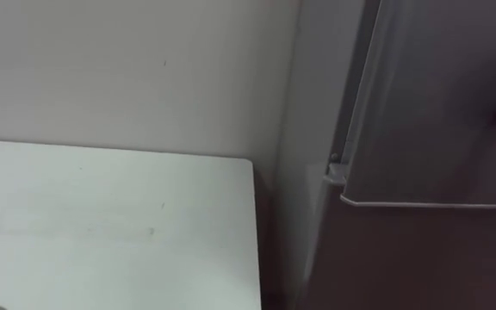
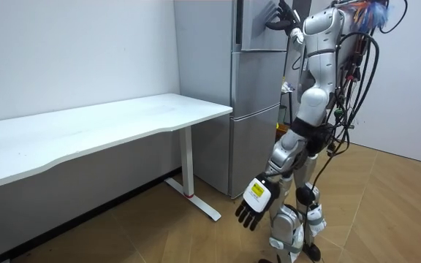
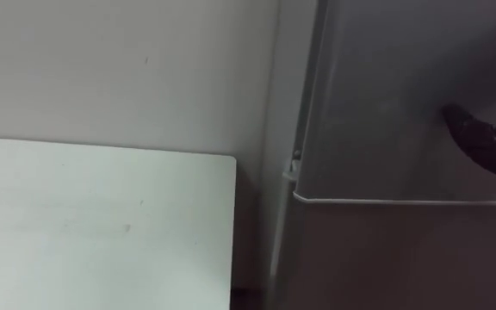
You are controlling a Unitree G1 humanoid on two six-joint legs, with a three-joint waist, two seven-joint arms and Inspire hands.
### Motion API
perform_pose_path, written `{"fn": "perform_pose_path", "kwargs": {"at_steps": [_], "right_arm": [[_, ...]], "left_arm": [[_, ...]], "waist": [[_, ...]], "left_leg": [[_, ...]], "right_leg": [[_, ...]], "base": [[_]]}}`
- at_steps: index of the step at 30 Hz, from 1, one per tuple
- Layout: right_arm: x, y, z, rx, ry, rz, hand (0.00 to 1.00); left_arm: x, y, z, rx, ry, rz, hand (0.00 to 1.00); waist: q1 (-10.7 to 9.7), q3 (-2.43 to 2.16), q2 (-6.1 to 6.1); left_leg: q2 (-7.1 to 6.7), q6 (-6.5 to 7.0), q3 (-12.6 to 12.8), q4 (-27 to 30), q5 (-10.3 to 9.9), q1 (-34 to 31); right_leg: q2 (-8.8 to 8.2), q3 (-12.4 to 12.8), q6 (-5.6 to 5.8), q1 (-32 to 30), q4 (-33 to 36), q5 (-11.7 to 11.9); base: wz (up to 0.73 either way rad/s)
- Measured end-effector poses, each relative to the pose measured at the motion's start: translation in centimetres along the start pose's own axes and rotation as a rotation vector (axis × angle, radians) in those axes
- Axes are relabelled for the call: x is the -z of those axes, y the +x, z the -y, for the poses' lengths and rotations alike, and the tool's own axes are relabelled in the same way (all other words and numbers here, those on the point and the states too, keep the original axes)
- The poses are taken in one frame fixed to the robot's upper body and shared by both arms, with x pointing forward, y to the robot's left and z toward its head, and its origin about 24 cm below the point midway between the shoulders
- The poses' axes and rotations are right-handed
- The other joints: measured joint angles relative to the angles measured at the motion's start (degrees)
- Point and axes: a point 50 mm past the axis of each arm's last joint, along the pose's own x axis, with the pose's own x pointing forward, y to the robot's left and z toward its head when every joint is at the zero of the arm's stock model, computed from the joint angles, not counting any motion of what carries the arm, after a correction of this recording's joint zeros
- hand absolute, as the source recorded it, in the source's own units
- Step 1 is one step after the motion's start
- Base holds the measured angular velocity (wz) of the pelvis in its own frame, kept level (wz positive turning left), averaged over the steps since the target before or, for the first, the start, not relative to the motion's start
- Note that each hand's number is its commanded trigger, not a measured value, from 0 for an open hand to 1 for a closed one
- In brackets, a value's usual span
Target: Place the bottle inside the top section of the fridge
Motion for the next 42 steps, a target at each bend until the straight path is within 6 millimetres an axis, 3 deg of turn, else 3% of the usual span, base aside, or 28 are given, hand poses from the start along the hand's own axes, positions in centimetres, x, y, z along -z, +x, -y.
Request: {"fn": "perform_pose_path", "kwargs": {"at_steps": [4,8,12,15,25,42], "right_arm": [[0.4,0.1,-0.2,-0.004,-0.021,-0.02,0.0],[1.4,0.6,-0.5,-0.024,-0.055,-0.045,0.0],[2.9,0.0,-1.5,-0.086,-0.101,-0.114,0.0],[3.5,-0.3,-1.9,-0.118,-0.13,-0.135,0.0],[5.2,-0.7,-2.3,-0.139,-0.167,-0.211,0.0],[7.0,-1.0,-2.1,-0.132,-0.2,-0.334,0.0]], "left_arm": [[-1.4,0.0,-0.3,0.002,0.002,0.035,0.0],[-4.2,0.3,-1.0,-0.001,0.0,0.092,0.0],[-6.4,0.5,-1.1,0.017,0.005,0.145,0.0],[-7.1,0.6,-1.0,0.042,0.004,0.158,0.0],[-7.9,0.6,-0.8,0.094,-0.003,0.159,0.0],[-7.6,0.7,-1.6,0.088,-0.01,0.135,0.0]], "waist": [[0.4,-0.07,0.15],[0.5,-0.32,0.66],[0.9,-0.91,1.96],[0.9,-0.87,2.73],[0.7,-0.74,2.79],[0.2,-0.83,2.86]], "left_leg": [[0.02,0.02,-0.1,0.3,0.0,-0.1],[0.22,0.09,-0.7,1.6,-0.1,-1.1],[0.26,0.11,-0.5,1.8,-0.1,-0.9],[0.34,0.16,-0.3,1.7,0.0,-0.9],[0.58,0.22,-0.4,2.8,0.0,-1.3],[0.9,0.47,-0.4,4.5,0.1,-3.1]], "right_leg": [[0.02,0.0,-0.01,-0.2,-0.1,0.1],[0.07,-0.6,-0.17,-0.4,-0.1,0.6],[0.07,-0.3,-0.21,-0.3,0.0,0.8],[0.19,0.5,-0.3,-0.7,0.2,0.9],[0.42,0.6,-0.39,-0.7,0.1,1.4],[0.48,1.0,-0.55,-2.4,1.2,2.1]], "base": [[0.01],[0.05],[-0.04],[-0.1],[-0.01],[0.0]]}}
